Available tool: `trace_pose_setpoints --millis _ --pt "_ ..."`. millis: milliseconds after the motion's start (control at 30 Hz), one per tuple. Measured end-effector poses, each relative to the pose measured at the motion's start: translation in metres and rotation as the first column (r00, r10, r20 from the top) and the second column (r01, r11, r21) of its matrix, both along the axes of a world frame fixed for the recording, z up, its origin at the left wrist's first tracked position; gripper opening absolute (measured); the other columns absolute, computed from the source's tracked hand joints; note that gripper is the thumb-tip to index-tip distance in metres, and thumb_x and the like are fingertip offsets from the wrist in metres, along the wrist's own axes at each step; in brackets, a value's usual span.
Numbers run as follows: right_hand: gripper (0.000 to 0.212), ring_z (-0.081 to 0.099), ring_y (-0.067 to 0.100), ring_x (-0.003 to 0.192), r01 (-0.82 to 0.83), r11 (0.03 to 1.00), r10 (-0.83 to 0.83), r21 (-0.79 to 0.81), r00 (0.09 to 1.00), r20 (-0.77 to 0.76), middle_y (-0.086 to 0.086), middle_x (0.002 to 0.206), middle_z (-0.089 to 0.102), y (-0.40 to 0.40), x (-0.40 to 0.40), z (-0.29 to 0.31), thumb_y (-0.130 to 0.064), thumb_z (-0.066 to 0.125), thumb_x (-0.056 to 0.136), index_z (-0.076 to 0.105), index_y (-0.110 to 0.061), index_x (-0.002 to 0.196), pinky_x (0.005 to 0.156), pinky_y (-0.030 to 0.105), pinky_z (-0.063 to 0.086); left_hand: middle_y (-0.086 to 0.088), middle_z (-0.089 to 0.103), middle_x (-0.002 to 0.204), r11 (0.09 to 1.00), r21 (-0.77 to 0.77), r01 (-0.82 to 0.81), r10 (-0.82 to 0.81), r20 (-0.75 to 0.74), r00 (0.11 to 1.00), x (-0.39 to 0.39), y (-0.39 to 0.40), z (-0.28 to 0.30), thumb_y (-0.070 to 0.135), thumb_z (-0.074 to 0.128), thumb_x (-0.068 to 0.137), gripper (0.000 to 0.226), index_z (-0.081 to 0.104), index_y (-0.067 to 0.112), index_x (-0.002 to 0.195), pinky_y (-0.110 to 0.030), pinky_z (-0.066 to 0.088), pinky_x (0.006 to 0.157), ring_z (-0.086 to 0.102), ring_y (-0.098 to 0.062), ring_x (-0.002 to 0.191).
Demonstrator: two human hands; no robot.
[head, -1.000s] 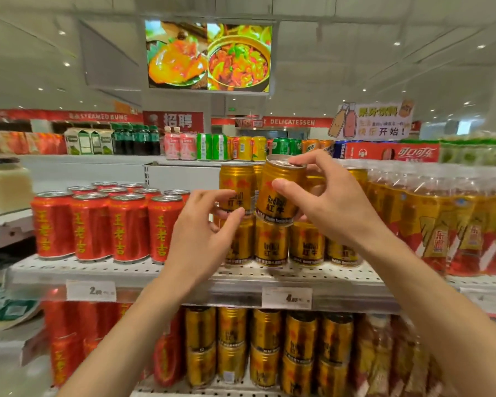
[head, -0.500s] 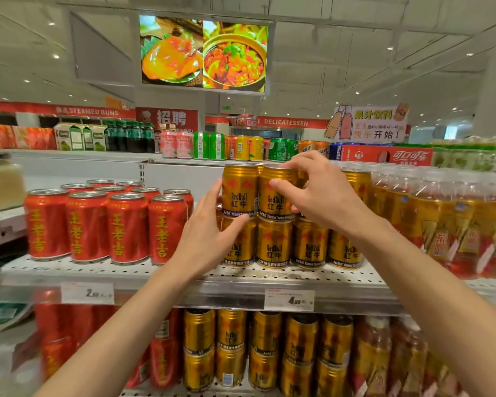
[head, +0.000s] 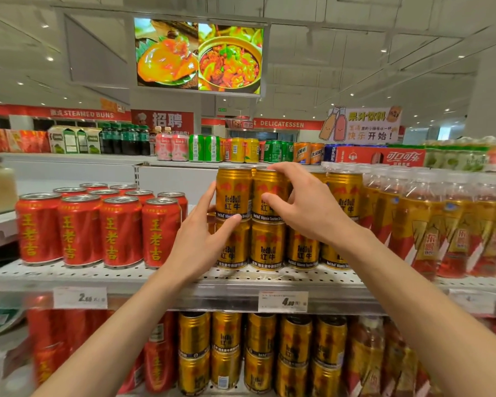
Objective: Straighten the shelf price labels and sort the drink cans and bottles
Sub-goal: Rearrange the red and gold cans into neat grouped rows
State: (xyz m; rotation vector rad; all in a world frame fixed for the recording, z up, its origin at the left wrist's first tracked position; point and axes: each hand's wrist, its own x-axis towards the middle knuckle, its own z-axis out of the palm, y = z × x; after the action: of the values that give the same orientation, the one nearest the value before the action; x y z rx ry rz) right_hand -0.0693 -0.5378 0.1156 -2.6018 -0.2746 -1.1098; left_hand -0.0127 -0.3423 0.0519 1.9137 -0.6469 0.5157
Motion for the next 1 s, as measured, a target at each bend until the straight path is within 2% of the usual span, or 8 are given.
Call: trace_pose_setpoints --millis 167,300,367,500,667,767,900,1000 --pt "0.059 0.053 0.008 0.097 0.003 1.0 -0.003 0.009 1.0 -0.022 -0.003 0.142 0.054 -0.002 0.0 0.004 -0.044 0.064 0.096 0.044 -0.022 0.147 0.098 0.051 0.053 0.015 0.053 0.145 1.0 -0.029 -0.004 0.004 0.0 1.0 0.002 -0.003 -0.003 0.051 0.06 0.098 0.078 0.015 0.048 0.161 -0.043 0.04 0.116 0.047 -0.005 0.133" --pt "0.066 0.059 0.009 0.088 -0.001 1.0 0.0 -0.022 0.998 -0.057 -0.004 0.145 0.05 -0.003 -0.001 0.004 -0.046 0.066 0.094 0.04 -0.024 0.15 0.094 0.046 0.056 0.016 0.05 0.147 0.997 -0.068 -0.019 0.018 -0.013 1.0 0.006 -0.008 -0.008 0.057 0.06 0.096 0.075 0.021 0.047 0.16 -0.045 0.043 0.115 0.047 -0.007 0.135" --pt "0.066 0.057 0.008 0.092 -0.007 1.0 0.006 -0.017 0.998 -0.057 -0.003 0.146 0.049 -0.004 -0.001 0.004 -0.046 0.067 0.094 0.039 -0.024 0.15 0.095 0.045 0.056 0.014 0.052 0.147 0.995 -0.093 -0.027 0.026 -0.016 1.0 0.007 -0.011 -0.01 0.058 0.061 0.095 0.071 0.031 0.042 0.157 -0.041 0.044 0.112 0.049 -0.006 0.132" --pt "0.064 0.05 0.008 0.098 -0.044 0.999 0.045 0.021 0.998 -0.05 -0.002 0.144 0.05 -0.004 0.0 0.004 -0.041 0.068 0.094 0.041 -0.022 0.149 0.097 0.043 0.055 0.015 0.056 0.133 0.994 -0.106 -0.027 0.027 0.002 1.0 0.005 -0.013 -0.01 0.049 0.063 0.098 0.053 0.048 0.036 0.147 -0.031 0.043 0.101 0.052 -0.005 0.121" --pt "0.063 0.051 0.008 0.098 -0.081 0.996 0.083 0.044 0.995 -0.053 -0.003 0.142 0.051 -0.006 0.001 0.002 -0.04 0.069 0.094 0.042 -0.024 0.149 0.094 0.041 0.056 0.014 0.058 0.137 0.995 -0.095 -0.022 0.023 0.01 1.0 0.006 -0.013 -0.01 0.049 0.061 0.099 0.052 0.049 0.037 0.148 -0.03 0.04 0.1 0.052 -0.005 0.124" --pt "0.065 0.059 0.011 0.101 -0.13 0.989 0.133 0.065 0.989 -0.06 -0.005 0.144 0.05 -0.011 -0.001 0.003 -0.039 0.071 0.093 0.042 -0.026 0.149 0.09 0.037 0.058 0.013 0.058 0.136 0.996 -0.085 -0.008 0.009 0.006 1.0 0.006 -0.011 -0.009 0.049 0.061 0.098 0.051 0.05 0.038 0.147 -0.028 0.041 0.098 0.053 -0.005 0.123" --pt "0.064 0.06 0.011 0.101 -0.118 0.992 0.119 0.046 0.993 -0.021 -0.004 0.15 0.048 -0.018 -0.004 -0.001 -0.037 0.071 0.093 0.043 -0.026 0.15 0.094 0.042 0.058 0.017 0.054 0.134 0.999 -0.054 -0.005 0.005 0.01 1.0 0.005 -0.008 -0.008 0.048 0.06 0.099 0.051 0.047 0.04 0.148 -0.027 0.039 0.1 0.049 -0.002 0.122" --pt "0.063 0.065 0.009 0.096 -0.11 0.992 0.112 0.058 0.993 -0.028 -0.004 0.146 0.052 -0.02 -0.003 -0.002 -0.037 0.07 0.093 0.042 -0.026 0.149 0.092 0.041 0.059 0.017 0.054 0.137 0.999 -0.053 0.001 0.0 0.007 1.0 0.006 -0.008 -0.008 0.049 0.061 0.099 0.054 0.046 0.039 0.149 -0.029 0.041 0.103 0.05 -0.003 0.124"
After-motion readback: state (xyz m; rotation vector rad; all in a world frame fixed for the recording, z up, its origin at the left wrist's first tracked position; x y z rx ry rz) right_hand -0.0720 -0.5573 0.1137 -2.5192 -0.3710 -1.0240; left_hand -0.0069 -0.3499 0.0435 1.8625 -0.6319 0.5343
